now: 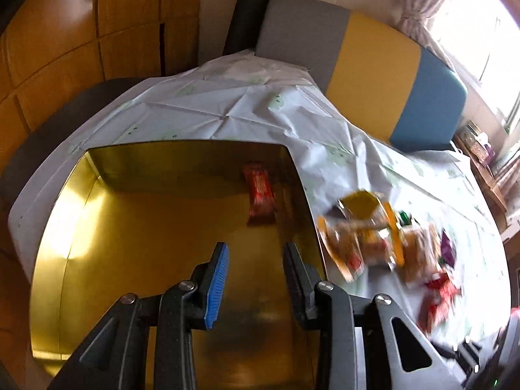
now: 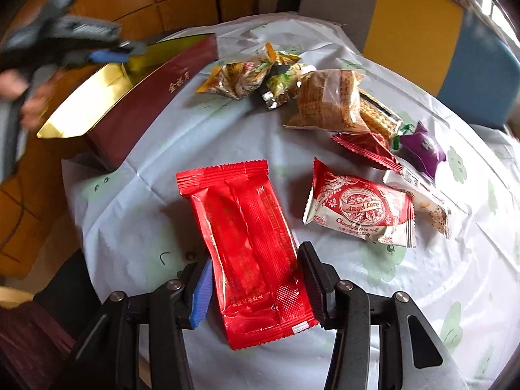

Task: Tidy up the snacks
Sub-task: 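Carry the red candy bar into the gold tray and open the left tool, then carry the large red packet into the gold tray and open the right tool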

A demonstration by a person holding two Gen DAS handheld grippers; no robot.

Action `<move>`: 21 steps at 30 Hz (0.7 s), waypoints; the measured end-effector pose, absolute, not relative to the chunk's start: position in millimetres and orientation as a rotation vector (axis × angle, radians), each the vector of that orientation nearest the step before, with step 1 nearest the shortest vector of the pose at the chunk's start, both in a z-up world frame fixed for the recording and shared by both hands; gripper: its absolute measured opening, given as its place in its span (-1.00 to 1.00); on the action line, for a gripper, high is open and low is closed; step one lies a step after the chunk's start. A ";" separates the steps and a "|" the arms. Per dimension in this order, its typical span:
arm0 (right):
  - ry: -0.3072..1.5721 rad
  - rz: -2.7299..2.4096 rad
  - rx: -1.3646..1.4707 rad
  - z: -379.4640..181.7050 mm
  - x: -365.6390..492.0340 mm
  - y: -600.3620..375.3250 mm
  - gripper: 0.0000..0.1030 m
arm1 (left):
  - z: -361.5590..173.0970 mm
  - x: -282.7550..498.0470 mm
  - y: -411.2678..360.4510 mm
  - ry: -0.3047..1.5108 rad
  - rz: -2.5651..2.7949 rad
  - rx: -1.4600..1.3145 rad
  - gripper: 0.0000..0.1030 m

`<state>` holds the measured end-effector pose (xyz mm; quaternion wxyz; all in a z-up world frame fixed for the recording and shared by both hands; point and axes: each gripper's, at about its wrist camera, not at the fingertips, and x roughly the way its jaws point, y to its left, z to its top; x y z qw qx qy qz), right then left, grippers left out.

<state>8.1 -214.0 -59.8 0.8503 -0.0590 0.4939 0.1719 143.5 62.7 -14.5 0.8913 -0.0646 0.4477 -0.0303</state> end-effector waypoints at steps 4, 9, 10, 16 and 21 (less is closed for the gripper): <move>1.032 0.289 -0.099 -56.7 8.0 -206.0 -0.06 | -11.4 105.9 66.1 0.920 -0.053 -0.132 -0.32; 1.024 0.213 -0.038 -51.4 15.8 -196.8 -0.08 | -12.0 73.1 72.7 0.921 -0.027 -0.130 -0.32; 1.015 0.206 -0.034 -49.2 17.9 -193.7 -0.08 | -12.3 69.0 73.9 0.921 -0.025 -0.128 -0.32; 0.936 0.195 -0.030 -22.6 24.1 -175.0 -0.08 | -13.2 48.0 83.4 0.904 0.007 -0.109 -0.32; 0.878 0.209 -0.056 1.1 32.8 -155.2 -0.08 | -11.6 38.4 91.3 0.891 0.026 -0.120 -0.32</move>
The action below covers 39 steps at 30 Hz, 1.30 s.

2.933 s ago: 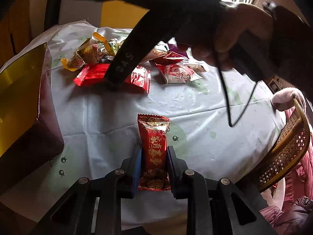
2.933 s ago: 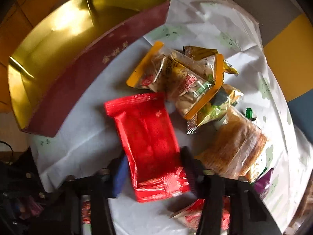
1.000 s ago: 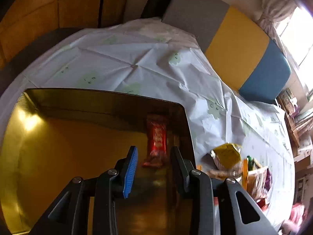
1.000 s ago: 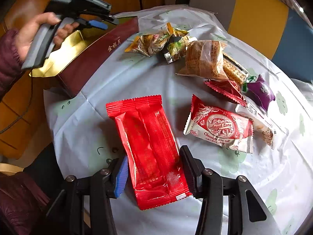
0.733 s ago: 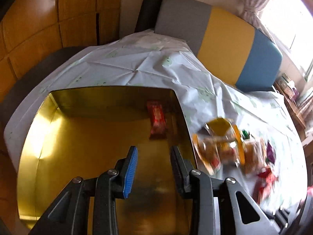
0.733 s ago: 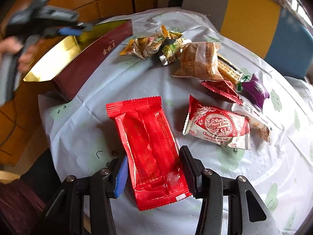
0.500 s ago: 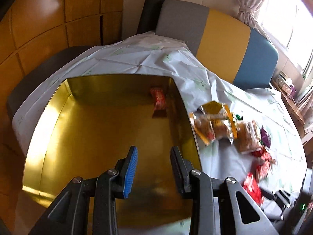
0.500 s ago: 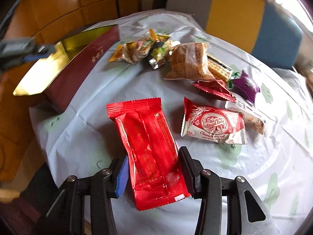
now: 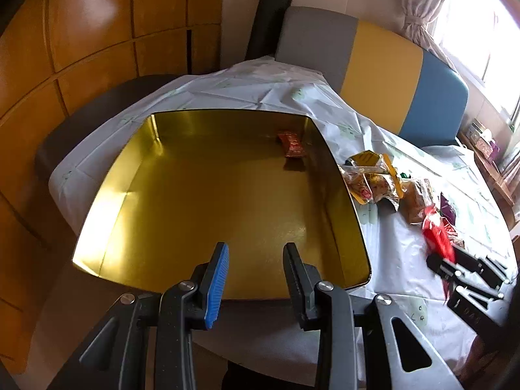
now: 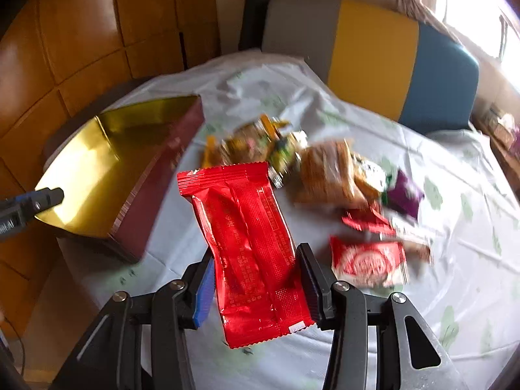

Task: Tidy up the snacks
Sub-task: 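Carry the large red packet into the gold tray and open the right tool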

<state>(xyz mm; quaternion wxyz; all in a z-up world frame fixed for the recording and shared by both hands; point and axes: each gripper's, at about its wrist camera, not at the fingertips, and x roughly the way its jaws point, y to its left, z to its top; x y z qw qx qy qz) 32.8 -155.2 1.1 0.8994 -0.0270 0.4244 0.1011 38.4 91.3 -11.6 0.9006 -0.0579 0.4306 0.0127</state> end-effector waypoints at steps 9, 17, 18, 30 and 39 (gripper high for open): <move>0.797 0.279 -0.102 35.6 34.1 -105.8 -0.08 | 0.5 24.9 107.1 0.826 0.094 -0.131 -0.32; 0.744 0.364 -0.139 54.9 39.6 -48.7 -0.08 | 6.3 15.6 129.0 0.788 0.175 -0.154 -0.32; 0.744 0.375 -0.144 55.0 40.7 -42.0 -0.08 | 6.2 14.1 132.4 0.785 0.187 -0.160 -0.32; 0.715 0.428 -0.220 49.4 46.4 11.4 -0.08 | 1.2 5.7 175.3 0.774 0.300 -0.227 -0.32; 0.735 0.425 -0.251 36.9 59.5 24.4 -0.07 | -0.9 2.8 185.2 0.774 0.316 -0.240 -0.33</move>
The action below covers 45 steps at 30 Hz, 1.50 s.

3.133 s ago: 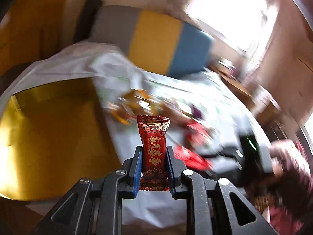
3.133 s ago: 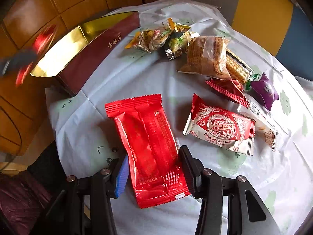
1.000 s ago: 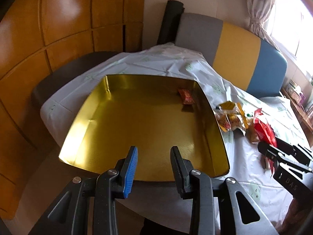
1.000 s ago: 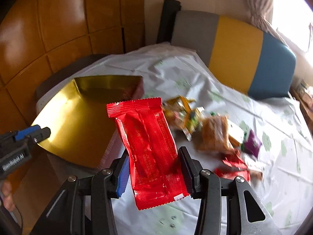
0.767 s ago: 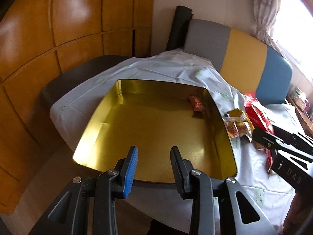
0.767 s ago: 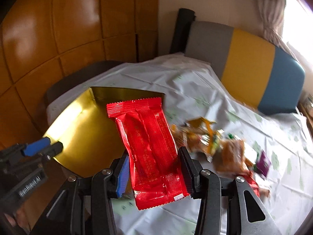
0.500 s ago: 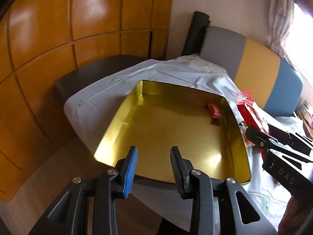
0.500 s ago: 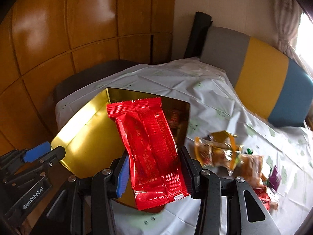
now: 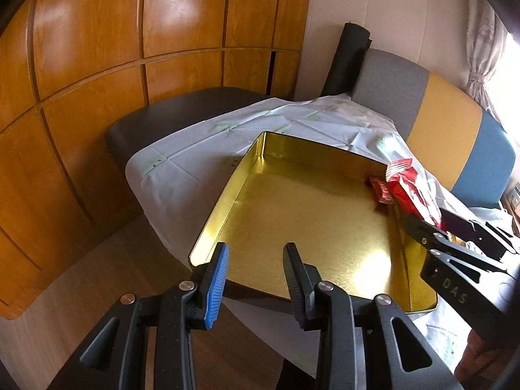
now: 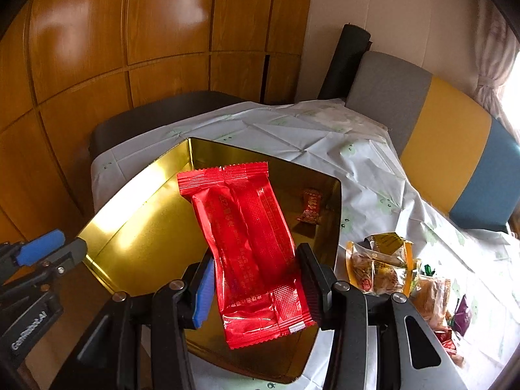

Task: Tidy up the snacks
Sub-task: 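Carry the large red packet into the gold tray and open the right tool, then withdraw both tools from the tray back toward the snack pile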

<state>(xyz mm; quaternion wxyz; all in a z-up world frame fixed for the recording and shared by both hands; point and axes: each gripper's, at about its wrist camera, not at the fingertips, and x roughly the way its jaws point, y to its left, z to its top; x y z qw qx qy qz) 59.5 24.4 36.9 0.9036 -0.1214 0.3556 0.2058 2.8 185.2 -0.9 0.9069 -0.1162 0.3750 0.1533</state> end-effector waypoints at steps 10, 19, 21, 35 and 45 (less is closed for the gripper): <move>0.795 0.404 -0.268 12.1 83.9 33.7 -0.06 | -7.5 7.4 185.2 0.789 0.313 -0.233 -0.33; 0.830 0.361 -0.232 0.1 109.2 22.4 -0.05 | -13.6 10.9 172.9 0.809 0.277 -0.210 -0.33; 0.826 0.358 -0.222 1.1 106.9 17.9 -0.05 | -13.3 11.4 168.9 0.811 0.269 -0.199 -0.33; 0.760 0.320 -0.161 21.8 78.5 -28.1 0.14 | 0.2 12.0 131.1 0.791 0.188 -0.095 -0.33; 0.733 0.268 -0.131 33.0 63.7 -69.4 0.22 | 10.7 7.4 111.7 0.767 0.147 -0.048 -0.33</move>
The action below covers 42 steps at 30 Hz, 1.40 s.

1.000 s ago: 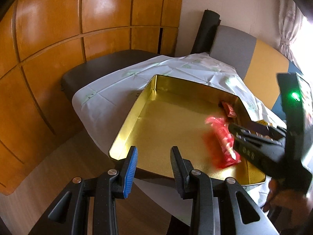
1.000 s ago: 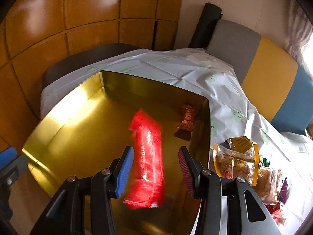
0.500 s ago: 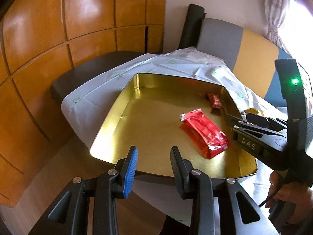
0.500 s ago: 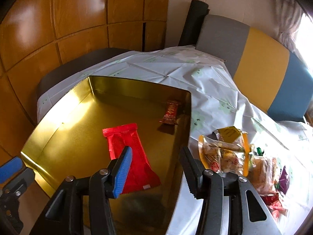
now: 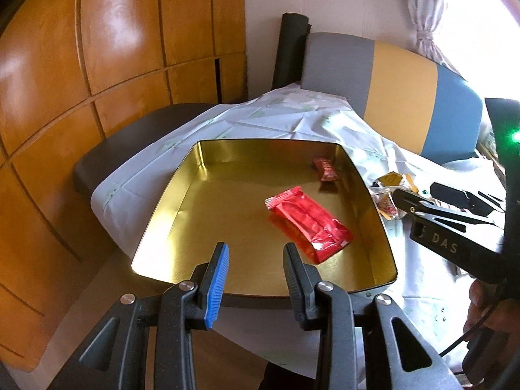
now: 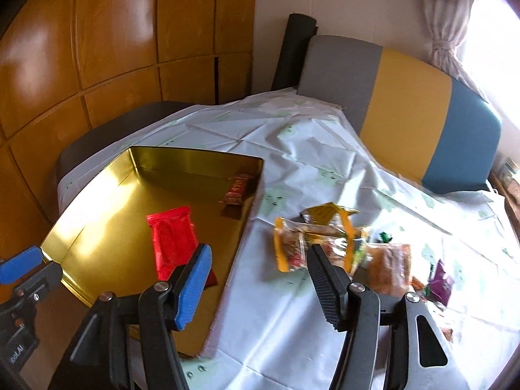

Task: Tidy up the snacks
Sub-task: 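Withdraw both tools from the tray back toward the snack pile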

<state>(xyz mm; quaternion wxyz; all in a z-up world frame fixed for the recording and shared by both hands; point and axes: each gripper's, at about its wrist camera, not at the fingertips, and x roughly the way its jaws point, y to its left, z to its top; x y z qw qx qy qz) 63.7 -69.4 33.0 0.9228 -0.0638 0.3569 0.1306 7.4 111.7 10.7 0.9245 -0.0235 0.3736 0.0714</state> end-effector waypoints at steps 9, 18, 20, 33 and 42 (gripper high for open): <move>0.740 0.207 -0.142 27.8 56.3 -110.2 0.28 | 14.9 6.9 92.5 0.760 0.108 -0.008 -0.32; 0.756 0.104 -0.170 26.7 60.1 -178.8 0.35 | 11.6 18.2 64.3 0.792 0.030 0.053 -0.32; 0.762 0.083 -0.180 26.7 61.7 -195.4 0.38 | 11.3 22.4 55.9 0.801 -0.003 0.066 -0.32; 0.824 -0.020 -0.165 12.7 69.5 -292.4 0.48 | 6.9 55.5 7.7 0.857 -0.160 0.159 -0.32; 0.867 -0.017 -0.002 1.2 78.2 -320.7 0.48 | 7.2 100.0 -26.8 0.912 -0.290 0.261 -0.28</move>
